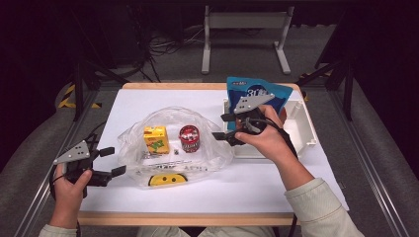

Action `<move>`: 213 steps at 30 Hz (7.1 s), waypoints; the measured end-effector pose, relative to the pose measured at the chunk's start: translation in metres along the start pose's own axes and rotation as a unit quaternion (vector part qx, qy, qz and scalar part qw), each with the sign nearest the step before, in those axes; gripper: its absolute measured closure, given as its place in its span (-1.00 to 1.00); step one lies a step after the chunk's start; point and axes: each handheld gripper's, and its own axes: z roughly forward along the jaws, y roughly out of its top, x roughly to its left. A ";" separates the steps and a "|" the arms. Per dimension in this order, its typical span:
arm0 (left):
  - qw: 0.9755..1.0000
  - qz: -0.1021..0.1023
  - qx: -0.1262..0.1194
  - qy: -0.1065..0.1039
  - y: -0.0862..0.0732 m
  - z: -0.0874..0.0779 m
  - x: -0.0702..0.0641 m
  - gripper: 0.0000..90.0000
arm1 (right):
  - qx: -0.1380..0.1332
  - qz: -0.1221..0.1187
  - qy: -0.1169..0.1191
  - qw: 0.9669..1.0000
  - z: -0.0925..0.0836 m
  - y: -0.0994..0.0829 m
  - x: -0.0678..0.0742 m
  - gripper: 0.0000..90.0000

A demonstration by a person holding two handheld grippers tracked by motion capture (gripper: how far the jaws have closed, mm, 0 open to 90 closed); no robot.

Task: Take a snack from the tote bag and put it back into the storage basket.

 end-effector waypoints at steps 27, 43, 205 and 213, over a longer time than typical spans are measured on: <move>1.000 0.001 -0.003 -0.002 0.000 0.000 0.001 -0.73 | 0.023 -0.040 0.056 0.997 0.071 0.044 0.023 -0.47; 1.000 0.002 -0.002 0.003 -0.001 -0.003 0.001 -0.73 | 0.030 -0.049 0.080 0.995 0.113 0.057 0.031 -0.52; 1.000 0.004 0.008 -0.001 -0.001 -0.001 0.003 -0.88 | 0.064 -0.099 0.008 0.993 -0.012 0.039 -0.022 0.22; 1.000 0.004 0.009 -0.001 -0.001 -0.001 0.003 -0.88 | 0.071 -0.098 -0.002 0.993 -0.023 0.032 -0.031 0.22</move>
